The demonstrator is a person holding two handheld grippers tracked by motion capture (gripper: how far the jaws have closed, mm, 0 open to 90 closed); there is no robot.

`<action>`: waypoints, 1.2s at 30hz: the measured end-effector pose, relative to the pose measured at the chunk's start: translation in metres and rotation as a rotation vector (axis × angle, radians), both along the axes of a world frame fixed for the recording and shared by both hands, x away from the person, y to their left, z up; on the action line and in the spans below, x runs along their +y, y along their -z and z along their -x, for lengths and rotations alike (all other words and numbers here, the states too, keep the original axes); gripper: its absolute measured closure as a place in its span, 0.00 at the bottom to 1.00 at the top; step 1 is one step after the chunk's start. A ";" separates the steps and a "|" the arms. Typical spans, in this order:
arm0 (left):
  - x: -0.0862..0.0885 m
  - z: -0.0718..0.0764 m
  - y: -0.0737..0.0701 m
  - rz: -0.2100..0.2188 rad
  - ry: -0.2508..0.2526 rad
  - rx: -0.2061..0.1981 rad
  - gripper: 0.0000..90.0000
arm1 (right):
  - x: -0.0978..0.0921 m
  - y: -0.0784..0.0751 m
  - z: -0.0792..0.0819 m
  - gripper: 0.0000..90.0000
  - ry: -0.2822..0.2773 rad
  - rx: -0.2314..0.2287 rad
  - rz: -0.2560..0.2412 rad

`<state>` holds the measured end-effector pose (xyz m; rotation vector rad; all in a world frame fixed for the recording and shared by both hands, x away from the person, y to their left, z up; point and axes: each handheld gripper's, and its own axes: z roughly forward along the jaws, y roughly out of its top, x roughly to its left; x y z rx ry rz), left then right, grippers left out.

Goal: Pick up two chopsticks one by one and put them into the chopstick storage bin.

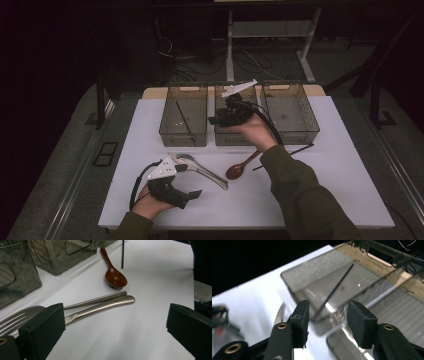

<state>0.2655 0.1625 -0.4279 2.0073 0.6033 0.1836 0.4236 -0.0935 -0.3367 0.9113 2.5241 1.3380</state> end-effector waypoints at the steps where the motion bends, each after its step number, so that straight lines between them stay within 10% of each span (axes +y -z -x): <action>1: 0.000 0.000 0.000 -0.003 0.001 -0.001 0.01 | -0.005 0.000 0.004 0.59 -0.009 -0.007 0.005; 18: -0.001 -0.001 0.002 -0.011 -0.001 0.005 0.01 | -0.121 0.018 0.059 0.98 0.055 -0.020 0.059; 36: -0.002 -0.002 0.002 -0.021 0.001 0.007 0.01 | -0.217 0.079 0.060 0.99 0.305 0.024 0.245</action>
